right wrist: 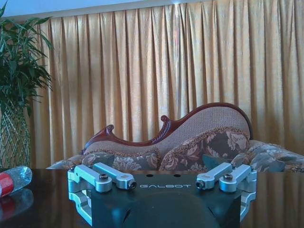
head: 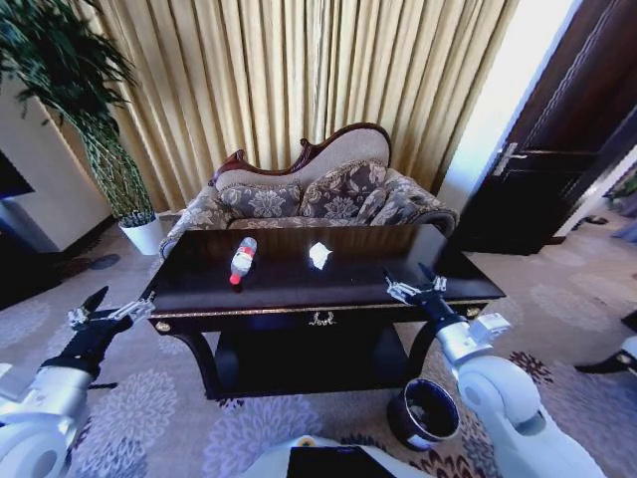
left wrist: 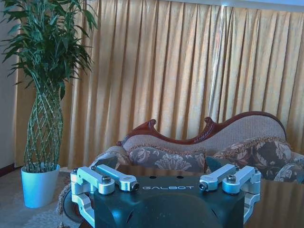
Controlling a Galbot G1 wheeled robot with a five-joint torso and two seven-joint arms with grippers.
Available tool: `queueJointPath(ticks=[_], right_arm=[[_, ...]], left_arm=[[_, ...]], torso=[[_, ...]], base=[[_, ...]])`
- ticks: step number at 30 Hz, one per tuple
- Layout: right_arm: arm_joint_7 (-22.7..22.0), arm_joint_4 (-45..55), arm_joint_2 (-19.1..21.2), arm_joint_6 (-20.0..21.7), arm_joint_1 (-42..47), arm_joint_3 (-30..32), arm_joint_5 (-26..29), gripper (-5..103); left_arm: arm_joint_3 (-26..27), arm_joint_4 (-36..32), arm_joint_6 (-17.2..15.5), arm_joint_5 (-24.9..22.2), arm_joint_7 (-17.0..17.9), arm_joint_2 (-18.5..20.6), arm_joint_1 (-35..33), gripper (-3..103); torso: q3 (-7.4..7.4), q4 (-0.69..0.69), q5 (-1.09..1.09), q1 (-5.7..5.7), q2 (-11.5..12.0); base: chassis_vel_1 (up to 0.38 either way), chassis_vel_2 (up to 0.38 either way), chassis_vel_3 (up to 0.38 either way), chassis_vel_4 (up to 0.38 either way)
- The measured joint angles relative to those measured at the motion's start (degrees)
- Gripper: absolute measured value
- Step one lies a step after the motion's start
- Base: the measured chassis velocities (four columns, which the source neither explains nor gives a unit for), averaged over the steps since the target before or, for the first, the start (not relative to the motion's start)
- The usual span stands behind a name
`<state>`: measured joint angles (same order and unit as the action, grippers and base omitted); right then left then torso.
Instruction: Move to the front of the table and place the trash on the table into the trash bin.
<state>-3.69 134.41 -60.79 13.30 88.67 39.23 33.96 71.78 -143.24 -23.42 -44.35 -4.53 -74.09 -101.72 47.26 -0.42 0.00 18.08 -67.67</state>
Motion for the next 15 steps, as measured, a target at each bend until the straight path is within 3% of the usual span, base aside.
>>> queueJointPath(ticks=[10,15], right_arm=[[-0.1,0.7,0.4,1.0,-0.1,-0.7,0.1,100],[-0.3,-0.1,2.5,1.7,-1.7,-2.3,3.1,100]], left_arm=[[0.0,0.0,0.0,0.0,0.0,-0.1,0.0,100],[0.3,0.0,0.0,0.0,0.0,0.1,-0.2,100]], torso=[[0.00,-0.01,0.00,0.00,0.0],[0.00,-0.01,0.00,0.01,0.0]], base=[[-0.092,0.088,0.099,-0.086],[-0.020,0.028,0.032,-0.020]])
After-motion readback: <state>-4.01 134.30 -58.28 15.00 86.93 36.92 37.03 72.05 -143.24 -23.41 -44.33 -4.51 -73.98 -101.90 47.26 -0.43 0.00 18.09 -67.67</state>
